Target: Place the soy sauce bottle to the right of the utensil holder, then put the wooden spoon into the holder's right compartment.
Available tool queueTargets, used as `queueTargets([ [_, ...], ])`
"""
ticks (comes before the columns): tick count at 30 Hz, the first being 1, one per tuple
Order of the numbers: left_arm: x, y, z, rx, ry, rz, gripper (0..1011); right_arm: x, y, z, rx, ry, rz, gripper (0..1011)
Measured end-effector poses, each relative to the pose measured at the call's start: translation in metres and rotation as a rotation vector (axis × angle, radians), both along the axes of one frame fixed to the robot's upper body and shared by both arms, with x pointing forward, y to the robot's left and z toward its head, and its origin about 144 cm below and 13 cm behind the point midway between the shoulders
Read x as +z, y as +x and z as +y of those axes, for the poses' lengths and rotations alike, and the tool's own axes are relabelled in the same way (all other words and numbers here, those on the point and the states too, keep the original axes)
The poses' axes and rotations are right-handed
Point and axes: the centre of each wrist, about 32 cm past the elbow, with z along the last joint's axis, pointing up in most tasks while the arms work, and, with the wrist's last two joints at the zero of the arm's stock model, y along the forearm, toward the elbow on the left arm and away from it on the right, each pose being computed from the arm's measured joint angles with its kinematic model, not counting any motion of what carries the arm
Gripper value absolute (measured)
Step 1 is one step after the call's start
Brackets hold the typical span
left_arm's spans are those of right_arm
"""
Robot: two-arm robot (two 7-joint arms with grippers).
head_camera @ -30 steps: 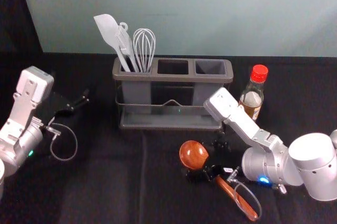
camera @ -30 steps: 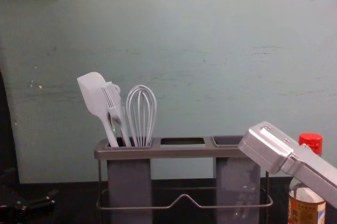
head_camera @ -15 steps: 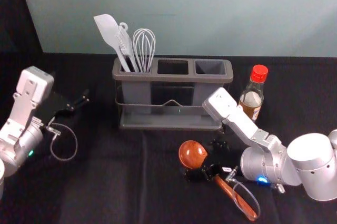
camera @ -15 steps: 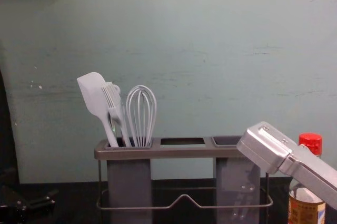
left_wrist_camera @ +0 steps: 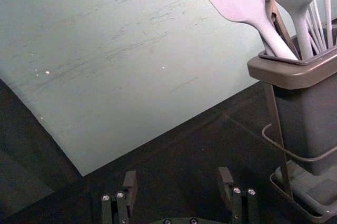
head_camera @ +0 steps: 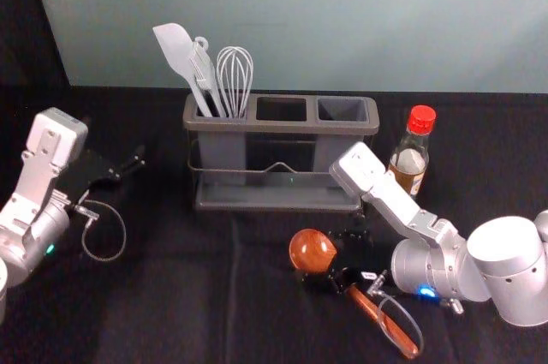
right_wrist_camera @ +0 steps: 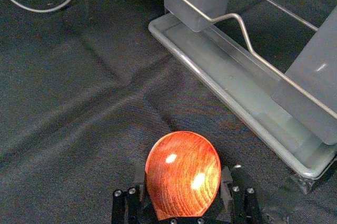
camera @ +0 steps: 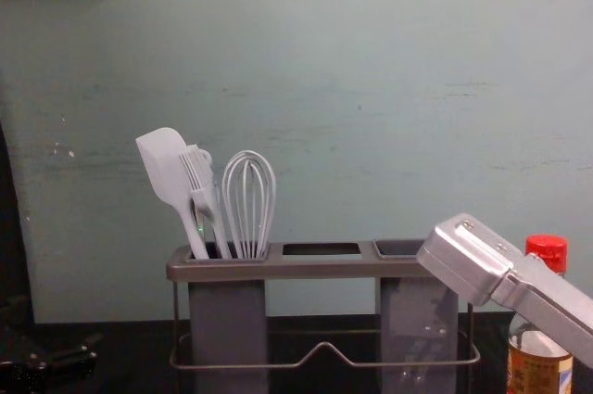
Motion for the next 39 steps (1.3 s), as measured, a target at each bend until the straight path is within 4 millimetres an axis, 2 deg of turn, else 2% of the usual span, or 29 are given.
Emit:
queueTargets([
  [7, 0.0, 0.0, 0.0, 0.0, 0.0, 0.0, 1005, 0.0, 0.0, 0.0, -0.001, -0.001, 0.0, 834],
  [11, 0.0, 0.0, 0.0, 0.0, 0.0, 0.0, 1005, 0.002, -0.005, -0.004, 0.022, 0.029, -0.06, 833],
  [28, 0.0, 0.0, 0.0, 0.0, 0.0, 0.0, 1005, 0.032, -0.037, -0.027, 0.106, 0.31, -0.509, 834],
  [34, 0.0, 0.0, 0.0, 0.0, 0.0, 0.0, 1005, 0.041, -0.038, -0.031, 0.109, 0.385, -0.639, 833],
  [39, 0.0, 0.0, 0.0, 0.0, 0.0, 0.0, 1005, 0.051, -0.03, -0.033, 0.093, 0.472, -0.726, 834],
])
